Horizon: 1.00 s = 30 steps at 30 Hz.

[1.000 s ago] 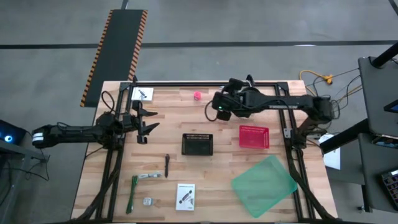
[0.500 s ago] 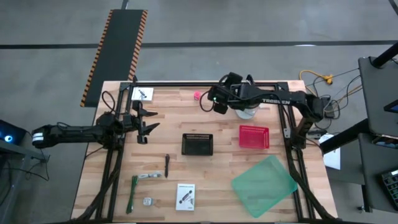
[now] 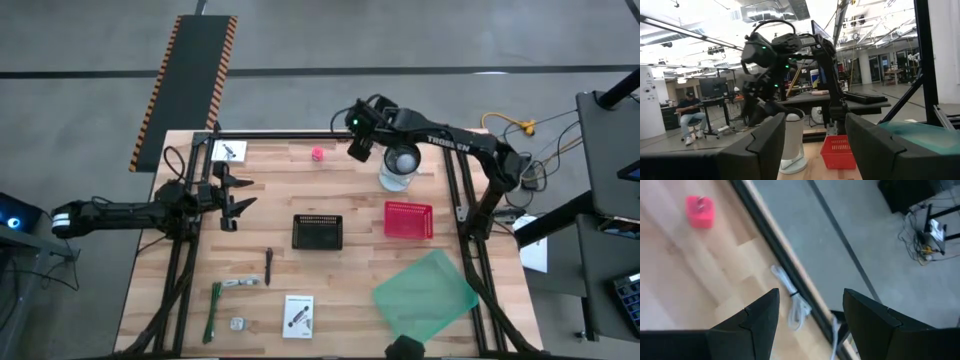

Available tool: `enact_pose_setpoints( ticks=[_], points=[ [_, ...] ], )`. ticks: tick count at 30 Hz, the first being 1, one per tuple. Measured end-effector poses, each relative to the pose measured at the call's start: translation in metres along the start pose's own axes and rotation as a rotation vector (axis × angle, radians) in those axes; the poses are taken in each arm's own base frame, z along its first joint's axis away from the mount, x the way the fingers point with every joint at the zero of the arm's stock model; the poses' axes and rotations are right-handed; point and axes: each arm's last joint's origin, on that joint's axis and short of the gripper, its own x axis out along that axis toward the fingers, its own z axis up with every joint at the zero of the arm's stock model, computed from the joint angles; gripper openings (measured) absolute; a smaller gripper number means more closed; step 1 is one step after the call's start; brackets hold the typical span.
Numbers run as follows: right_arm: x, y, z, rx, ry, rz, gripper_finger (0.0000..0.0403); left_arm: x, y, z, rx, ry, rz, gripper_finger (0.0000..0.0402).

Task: Pick and place items into bin
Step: Put the top white charger cable into the blue bin

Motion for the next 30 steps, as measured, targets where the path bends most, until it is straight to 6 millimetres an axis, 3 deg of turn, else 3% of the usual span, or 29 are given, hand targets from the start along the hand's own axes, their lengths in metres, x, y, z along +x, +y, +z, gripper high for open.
enact_pose_setpoints(
  ticks=[11,19,26,30],
  points=[
    [0.023,-0.026,0.003,-0.003,-0.028,0.047,0.0205,0.000,0.000,0.000,0.000,0.000,0.000,0.0192],
    [0.061,-0.017,0.000,-0.052,0.058,0.050,0.0206,0.000,0.000,0.000,0.000,-0.002,0.000,0.0192],
    [0.071,-0.020,0.024,-0.071,0.070,0.053,0.0206,0.000,0.000,0.000,0.000,-0.002,0.001,0.0192],
    [0.083,-0.017,0.037,-0.127,0.174,0.083,0.0206,0.000,0.000,0.000,0.000,-0.002,0.001,0.0192]
  ],
)
